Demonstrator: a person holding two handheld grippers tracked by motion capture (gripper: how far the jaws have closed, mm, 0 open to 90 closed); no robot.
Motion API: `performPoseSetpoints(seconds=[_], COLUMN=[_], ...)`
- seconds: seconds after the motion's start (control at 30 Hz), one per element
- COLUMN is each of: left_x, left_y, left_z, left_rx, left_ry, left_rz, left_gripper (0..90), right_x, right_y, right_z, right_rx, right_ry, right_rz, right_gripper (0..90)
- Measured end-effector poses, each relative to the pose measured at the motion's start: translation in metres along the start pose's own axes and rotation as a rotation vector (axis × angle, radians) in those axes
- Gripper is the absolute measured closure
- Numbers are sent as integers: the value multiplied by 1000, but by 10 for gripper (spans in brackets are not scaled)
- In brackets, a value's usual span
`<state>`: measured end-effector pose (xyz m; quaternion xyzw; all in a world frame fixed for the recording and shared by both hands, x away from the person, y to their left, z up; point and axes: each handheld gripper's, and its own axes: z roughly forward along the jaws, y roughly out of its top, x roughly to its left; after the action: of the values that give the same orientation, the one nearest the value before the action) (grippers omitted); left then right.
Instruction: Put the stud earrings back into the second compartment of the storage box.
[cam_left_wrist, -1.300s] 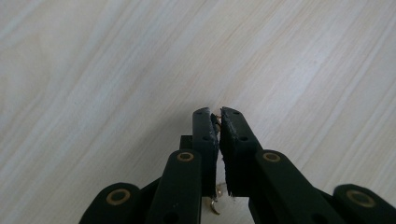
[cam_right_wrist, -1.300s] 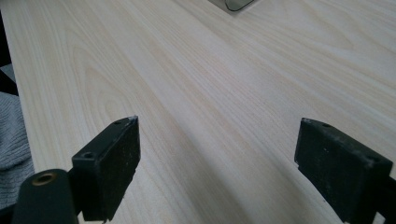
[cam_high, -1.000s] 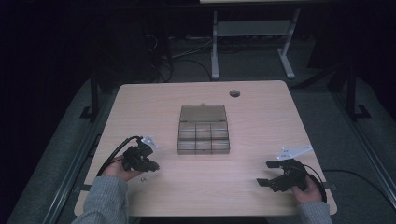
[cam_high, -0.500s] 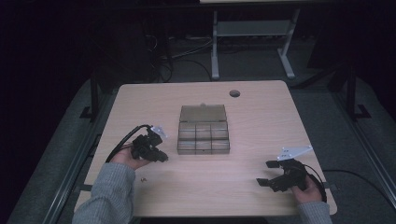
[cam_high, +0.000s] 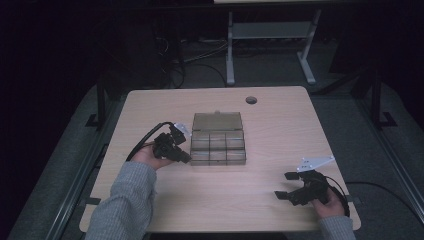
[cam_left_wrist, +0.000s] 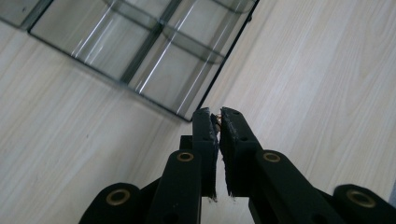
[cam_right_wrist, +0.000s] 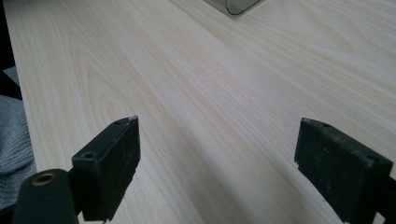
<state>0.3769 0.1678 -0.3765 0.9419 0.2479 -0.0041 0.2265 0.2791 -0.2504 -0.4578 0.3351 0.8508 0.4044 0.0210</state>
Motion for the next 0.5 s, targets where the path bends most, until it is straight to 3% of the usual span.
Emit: performPoseSetpoints(seconds=[0.2,0.5], left_x=[5,12], left_y=[16,40], left_z=[5,11], left_rx=[11,1], left_ry=[-32,-33], left_rz=[10,4], left_gripper=[845,845], right_x=[0,-1], right_y=[0,0], right_z=[0,-1], right_rx=[-1,-4], right_ry=[2,0], right_rz=[5,4], right_gripper=[141,140])
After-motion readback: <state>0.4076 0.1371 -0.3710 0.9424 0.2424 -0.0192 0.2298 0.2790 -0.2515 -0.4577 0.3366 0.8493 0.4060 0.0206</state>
